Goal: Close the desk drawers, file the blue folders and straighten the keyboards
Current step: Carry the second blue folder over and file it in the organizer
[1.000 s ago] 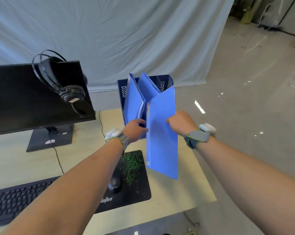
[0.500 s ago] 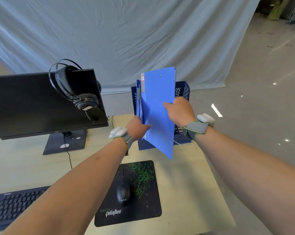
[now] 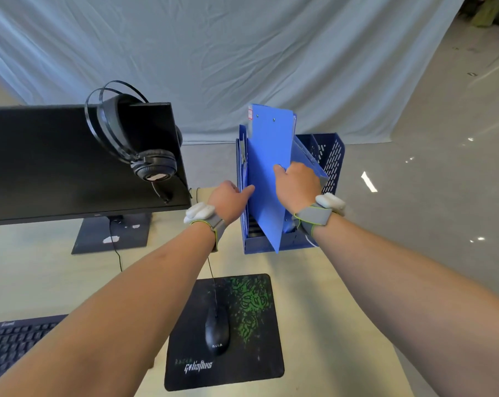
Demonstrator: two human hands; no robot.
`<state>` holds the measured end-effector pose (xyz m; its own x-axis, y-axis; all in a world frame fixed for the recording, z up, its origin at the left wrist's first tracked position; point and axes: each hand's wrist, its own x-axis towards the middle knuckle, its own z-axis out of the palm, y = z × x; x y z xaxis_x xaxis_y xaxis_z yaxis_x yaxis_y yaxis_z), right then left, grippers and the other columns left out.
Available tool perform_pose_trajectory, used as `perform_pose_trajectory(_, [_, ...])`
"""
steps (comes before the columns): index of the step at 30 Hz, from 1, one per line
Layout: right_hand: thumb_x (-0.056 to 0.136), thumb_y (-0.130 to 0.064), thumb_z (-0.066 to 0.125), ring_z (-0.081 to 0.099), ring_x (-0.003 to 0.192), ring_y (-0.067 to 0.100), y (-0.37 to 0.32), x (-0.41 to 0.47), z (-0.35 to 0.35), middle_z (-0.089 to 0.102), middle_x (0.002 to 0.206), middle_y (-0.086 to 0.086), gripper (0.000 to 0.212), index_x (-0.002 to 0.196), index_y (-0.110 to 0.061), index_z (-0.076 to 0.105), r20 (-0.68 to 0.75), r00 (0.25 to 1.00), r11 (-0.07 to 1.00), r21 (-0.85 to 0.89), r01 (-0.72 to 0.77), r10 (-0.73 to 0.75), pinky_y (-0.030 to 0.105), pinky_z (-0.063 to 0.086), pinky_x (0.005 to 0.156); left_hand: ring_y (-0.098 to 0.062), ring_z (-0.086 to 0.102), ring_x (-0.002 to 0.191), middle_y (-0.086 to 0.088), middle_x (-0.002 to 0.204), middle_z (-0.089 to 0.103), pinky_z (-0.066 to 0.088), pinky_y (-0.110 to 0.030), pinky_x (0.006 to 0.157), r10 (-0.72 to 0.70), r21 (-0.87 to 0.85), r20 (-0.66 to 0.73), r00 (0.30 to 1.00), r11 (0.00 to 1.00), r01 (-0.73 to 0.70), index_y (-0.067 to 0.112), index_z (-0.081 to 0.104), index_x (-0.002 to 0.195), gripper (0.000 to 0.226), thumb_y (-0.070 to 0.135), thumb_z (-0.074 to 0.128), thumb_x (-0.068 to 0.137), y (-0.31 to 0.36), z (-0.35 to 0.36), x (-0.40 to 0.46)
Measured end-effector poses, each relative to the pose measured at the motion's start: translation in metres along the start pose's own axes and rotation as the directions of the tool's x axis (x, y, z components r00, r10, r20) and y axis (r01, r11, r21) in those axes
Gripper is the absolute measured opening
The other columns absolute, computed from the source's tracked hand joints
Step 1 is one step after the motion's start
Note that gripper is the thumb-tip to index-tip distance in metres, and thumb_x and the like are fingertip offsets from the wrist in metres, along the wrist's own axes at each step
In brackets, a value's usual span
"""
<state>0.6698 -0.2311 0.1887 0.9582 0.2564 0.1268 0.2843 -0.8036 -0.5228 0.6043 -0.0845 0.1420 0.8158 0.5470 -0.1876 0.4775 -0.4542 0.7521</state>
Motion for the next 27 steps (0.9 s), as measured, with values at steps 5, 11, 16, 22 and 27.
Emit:
perform_pose_trajectory(5, [0.105, -0.045, 0.033, 0.051, 0.080, 0.031, 0.003, 0.011, 0.019, 0.059, 0.087, 0.006, 0.045, 0.100, -0.012, 0.063, 0.017, 1.000, 0.998, 0.055, -0.008, 0.007, 0.036, 0.035, 0.068, -0.032, 0.074, 0.069, -0.020, 0.084, 0.071, 0.057, -0.045, 0.060, -0.022, -0.074, -0.001, 1.000, 0.997, 0.022, 0.015, 0.050, 0.077, 0.020, 0.035, 0.051, 0.081, -0.002, 0.007, 0.007])
perform_pose_trajectory(11, [0.106, -0.045, 0.032, 0.058, 0.093, 0.038, 0.011, 0.017, 0.053, 0.065, 0.102, 0.014, 0.045, 0.118, -0.013, 0.062, 0.152, 0.988, 0.982, 0.175, -0.064, 0.038, 0.036, 0.036, 0.069, -0.017, 0.074, 0.060, -0.018, 0.086, 0.073, 0.059, -0.045, 0.065, -0.026, -0.095, 0.000, 1.000, 0.995, 0.026, 0.000, 0.053, 0.088, 0.027, 0.027, 0.050, 0.092, -0.002, 0.012, 0.005])
perform_pose_trajectory(16, [0.102, -0.045, 0.038, 0.064, 0.091, 0.037, 0.023, 0.010, 0.075, 0.068, 0.097, 0.012, 0.040, 0.098, -0.012, 0.062, 0.370, 0.926, 0.946, 0.268, -0.182, 0.074, 0.035, 0.047, 0.077, -0.014, 0.073, 0.060, -0.013, 0.083, 0.073, 0.061, -0.044, 0.066, -0.028, -0.065, -0.035, 0.999, 0.998, 0.026, -0.001, 0.058, 0.096, 0.033, 0.031, 0.051, 0.094, 0.001, 0.017, 0.004])
perform_pose_trajectory(22, [0.093, -0.042, 0.048, 0.075, 0.072, 0.032, 0.034, 0.007, 0.083, 0.067, 0.076, 0.011, 0.038, 0.098, -0.007, 0.061, 0.625, 0.777, 0.924, 0.248, -0.290, 0.076, 0.047, 0.062, 0.063, -0.024, 0.074, 0.071, -0.012, 0.083, 0.072, 0.060, -0.048, 0.070, -0.023, -0.054, -0.053, 0.998, 0.998, 0.020, 0.010, 0.060, 0.088, 0.031, 0.040, 0.055, 0.091, 0.002, 0.023, 0.001])
perform_pose_trajectory(27, [0.092, -0.049, 0.053, 0.065, 0.062, 0.027, 0.036, 0.003, 0.079, 0.056, 0.072, 0.008, 0.039, 0.097, -0.010, 0.056, 0.690, 0.716, 0.895, 0.246, -0.371, 0.107, 0.035, 0.051, 0.054, -0.024, 0.073, 0.077, -0.001, 0.083, 0.070, 0.060, -0.044, 0.067, -0.021, -0.041, -0.070, 0.997, 0.999, 0.018, 0.020, 0.064, 0.093, 0.023, 0.042, 0.059, 0.091, 0.008, 0.026, -0.010])
